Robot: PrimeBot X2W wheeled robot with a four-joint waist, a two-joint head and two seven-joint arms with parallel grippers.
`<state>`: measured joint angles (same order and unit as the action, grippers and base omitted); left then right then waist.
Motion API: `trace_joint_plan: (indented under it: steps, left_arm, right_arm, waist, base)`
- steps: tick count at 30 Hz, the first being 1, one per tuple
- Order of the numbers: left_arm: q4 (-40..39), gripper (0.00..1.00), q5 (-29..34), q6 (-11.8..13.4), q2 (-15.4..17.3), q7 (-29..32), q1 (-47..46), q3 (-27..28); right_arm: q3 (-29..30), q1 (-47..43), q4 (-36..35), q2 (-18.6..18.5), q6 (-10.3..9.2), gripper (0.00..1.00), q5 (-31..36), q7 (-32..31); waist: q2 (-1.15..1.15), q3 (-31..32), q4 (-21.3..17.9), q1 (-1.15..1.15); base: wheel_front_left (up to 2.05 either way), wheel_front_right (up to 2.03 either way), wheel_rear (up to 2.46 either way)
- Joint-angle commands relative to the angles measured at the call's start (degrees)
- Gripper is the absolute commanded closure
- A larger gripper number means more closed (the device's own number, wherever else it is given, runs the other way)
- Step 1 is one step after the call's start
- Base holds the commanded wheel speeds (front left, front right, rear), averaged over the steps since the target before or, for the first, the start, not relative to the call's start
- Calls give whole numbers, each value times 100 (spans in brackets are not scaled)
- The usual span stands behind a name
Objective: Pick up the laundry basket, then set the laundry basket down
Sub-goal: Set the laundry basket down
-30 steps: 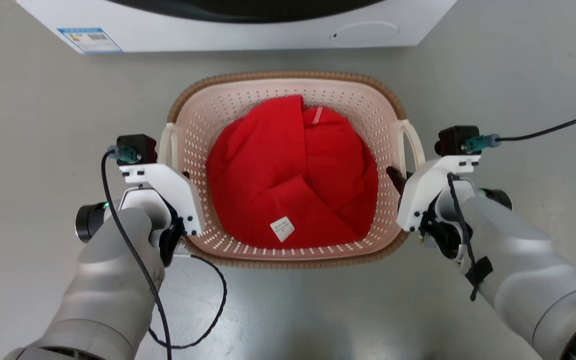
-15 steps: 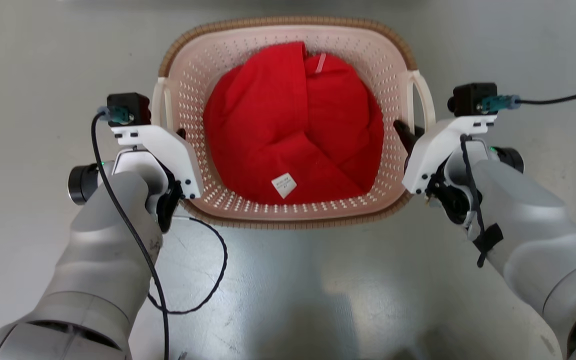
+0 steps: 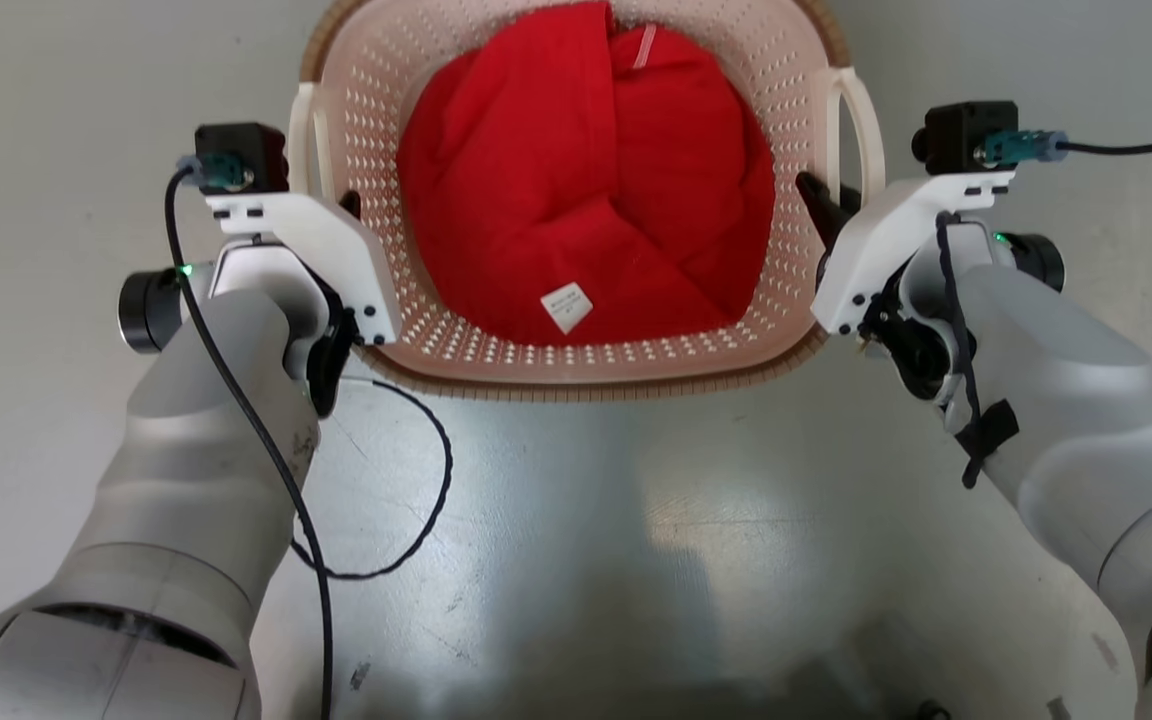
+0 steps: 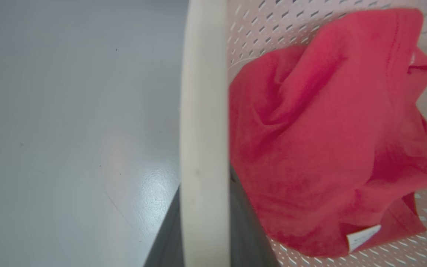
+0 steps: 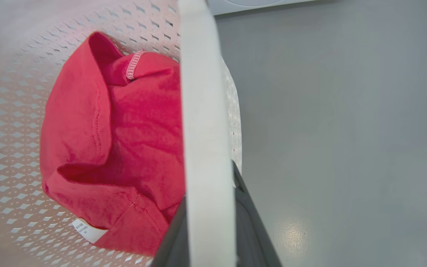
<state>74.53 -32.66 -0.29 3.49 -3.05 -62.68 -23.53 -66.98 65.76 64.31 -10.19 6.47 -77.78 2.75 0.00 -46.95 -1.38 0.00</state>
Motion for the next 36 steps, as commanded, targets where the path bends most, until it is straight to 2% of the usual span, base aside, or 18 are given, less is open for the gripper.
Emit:
trace_joint_plan:
  steps: [1, 14, 36]
  left_arm:
    - [-65, 100, 21, 91, 193, -72, -108, 46]
    - [-63, 100, 58, 135, 212, -220, -412, -76]
    - [-59, 100, 19, 167, 212, -277, -617, -214]
  right_arm:
    - [-38, -86, -113, 88, 102, 100, -74, 150]
    - [-96, 79, -108, 135, 102, 100, -212, 339]
    - [-229, 153, -75, 167, 102, 100, -383, 454]
  waist:
    - [0, -81, 5, 0]
    - [0, -446, 33, 0]
    - [0, -721, 55, 0]
  base:
    - [0, 0, 0]
    - [0, 0, 0]
    - [0, 0, 0]
